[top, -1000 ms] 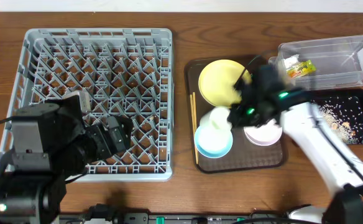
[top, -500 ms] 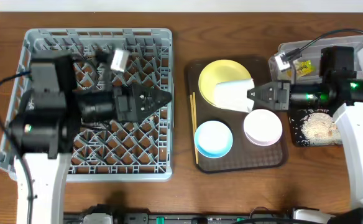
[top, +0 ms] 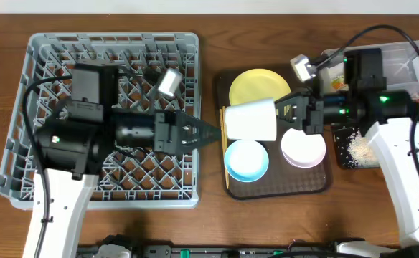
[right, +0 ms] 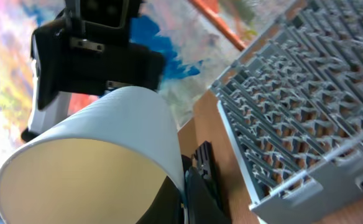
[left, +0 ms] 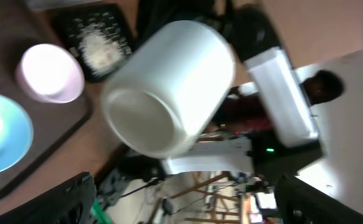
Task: Sort waste into correct bins and load items into the dishwasher
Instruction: 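Lift the white cup and hand it to the left gripper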
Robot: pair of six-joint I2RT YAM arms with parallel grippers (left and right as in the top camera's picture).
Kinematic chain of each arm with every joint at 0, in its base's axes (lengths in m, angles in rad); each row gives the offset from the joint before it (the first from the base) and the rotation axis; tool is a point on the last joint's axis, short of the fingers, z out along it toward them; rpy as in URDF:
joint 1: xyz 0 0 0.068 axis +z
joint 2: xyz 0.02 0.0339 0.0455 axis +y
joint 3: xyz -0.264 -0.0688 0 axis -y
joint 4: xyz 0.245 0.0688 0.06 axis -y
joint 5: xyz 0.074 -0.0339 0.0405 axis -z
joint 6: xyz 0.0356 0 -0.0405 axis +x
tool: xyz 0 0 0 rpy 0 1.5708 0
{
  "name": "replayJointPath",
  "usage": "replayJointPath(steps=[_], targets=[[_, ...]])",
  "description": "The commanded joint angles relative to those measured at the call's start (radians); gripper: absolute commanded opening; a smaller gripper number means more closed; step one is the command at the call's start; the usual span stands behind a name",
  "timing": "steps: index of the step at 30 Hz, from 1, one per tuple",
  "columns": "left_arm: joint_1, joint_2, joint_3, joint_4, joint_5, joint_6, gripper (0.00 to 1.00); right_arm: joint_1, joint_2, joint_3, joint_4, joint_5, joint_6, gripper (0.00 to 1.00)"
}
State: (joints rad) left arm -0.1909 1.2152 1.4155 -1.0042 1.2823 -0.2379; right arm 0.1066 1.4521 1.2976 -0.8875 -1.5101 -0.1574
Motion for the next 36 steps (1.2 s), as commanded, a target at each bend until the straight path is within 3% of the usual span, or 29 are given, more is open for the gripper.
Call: replayJointPath(steps=[1, 9, 19, 36], targets=[[-0.029, 0.007, -0.007, -0.004, -0.109, 0.016, 0.92, 0.013, -0.007, 0.004, 0.032, -0.049, 0.055, 0.01], [-0.029, 0.055, -0.007, 0.0, -0.101, 0.015, 0.92, 0.069, -0.022, 0.004, 0.093, -0.047, 0.084, 0.01], [-0.061, 0.072, -0.007, 0.076, 0.048, 0.016, 0.91, 0.156, -0.021, 0.004, 0.249, 0.041, 0.213, 0.01], [-0.085, 0.071, -0.007, 0.084, 0.116, 0.017, 0.73, 0.161, -0.021, 0.004, 0.379, 0.092, 0.322, 0.01]])
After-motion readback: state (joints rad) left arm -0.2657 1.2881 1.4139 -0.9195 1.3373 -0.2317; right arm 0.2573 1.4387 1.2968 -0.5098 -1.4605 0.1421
